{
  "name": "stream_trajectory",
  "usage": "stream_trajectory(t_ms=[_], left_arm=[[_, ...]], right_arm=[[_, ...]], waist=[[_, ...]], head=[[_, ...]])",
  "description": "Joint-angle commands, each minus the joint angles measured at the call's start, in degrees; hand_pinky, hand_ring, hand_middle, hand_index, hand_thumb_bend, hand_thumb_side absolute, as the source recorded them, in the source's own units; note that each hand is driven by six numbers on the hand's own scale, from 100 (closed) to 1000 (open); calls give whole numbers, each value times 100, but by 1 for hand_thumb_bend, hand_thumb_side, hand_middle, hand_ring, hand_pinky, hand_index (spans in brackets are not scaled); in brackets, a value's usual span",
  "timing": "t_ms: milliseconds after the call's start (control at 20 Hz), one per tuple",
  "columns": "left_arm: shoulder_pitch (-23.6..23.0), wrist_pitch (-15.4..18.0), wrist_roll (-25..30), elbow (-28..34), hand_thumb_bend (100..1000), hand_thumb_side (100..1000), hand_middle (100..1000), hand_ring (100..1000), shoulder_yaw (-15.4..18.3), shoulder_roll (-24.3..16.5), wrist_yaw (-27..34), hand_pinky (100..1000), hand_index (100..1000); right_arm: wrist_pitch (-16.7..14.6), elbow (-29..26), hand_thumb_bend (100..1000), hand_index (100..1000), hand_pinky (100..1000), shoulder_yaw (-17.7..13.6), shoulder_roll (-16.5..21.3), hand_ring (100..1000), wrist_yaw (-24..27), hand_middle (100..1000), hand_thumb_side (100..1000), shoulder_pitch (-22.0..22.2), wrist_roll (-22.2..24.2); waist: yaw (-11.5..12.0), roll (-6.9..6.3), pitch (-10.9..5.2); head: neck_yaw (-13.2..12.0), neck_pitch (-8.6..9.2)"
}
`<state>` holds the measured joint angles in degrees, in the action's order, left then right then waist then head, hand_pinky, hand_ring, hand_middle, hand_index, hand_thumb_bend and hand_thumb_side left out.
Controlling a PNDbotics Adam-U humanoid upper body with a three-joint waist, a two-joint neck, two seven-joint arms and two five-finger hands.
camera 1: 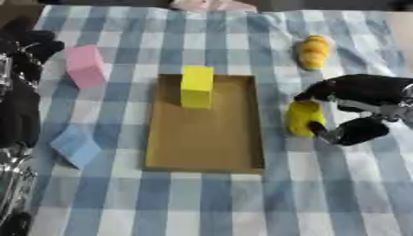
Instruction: Pick up objects on the table and place them in the box.
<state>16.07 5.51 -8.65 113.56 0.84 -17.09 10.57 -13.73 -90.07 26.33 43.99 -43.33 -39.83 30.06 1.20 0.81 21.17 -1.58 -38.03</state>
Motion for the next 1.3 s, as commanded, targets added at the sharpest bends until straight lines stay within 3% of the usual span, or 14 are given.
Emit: stream_trajectory(t_ms=[50,350,450,600,800,1050,1100,1300], left_arm=[[63,7,20,103,103,758,667,725,-10,-46,0,922,857],[70,6,31,103,104,759,668,726,-16,-37,6,922,857],[74,7,35,103,104,759,668,726,-18,-34,6,922,857],[75,7,45,103,104,759,668,726,-23,-32,9,922,856],[74,0,57,103,103,757,669,727,-27,-29,10,923,856],[74,1,69,103,101,754,669,728,-25,-30,14,923,856],[73,2,71,103,101,753,670,728,-24,-31,14,923,856],[70,3,79,103,102,753,670,729,-22,-32,17,923,856]], right_arm=[[-77,97,100,961,870,-19,60,889,-218,841,668,-92,-74],[-202,250,100,930,856,13,-3,857,-305,778,693,-90,29],[-222,207,100,850,832,-13,42,808,-277,656,697,10,-9],[-180,149,100,743,806,-52,55,742,-202,530,625,46,-175],[-106,7,100,607,756,-118,86,642,-172,409,322,57,-685],[-80,-379,100,542,721,-198,192,561,-265,341,345,133,-1654],[-78,-482,100,536,718,-217,221,547,-256,329,292,156,-1832],[15,-1054,100,520,714,-348,314,511,-110,296,238,211,-2336]], waist=[[7,-1,-91],[15,-3,-74],[23,-4,-66],[30,-4,-66],[19,2,-79],[1,1,-106],[-3,0,-111],[-27,-7,-124]], head=[[16,81],[24,102],[32,110],[37,108],[31,101],[19,108],[17,111],[10,110]])
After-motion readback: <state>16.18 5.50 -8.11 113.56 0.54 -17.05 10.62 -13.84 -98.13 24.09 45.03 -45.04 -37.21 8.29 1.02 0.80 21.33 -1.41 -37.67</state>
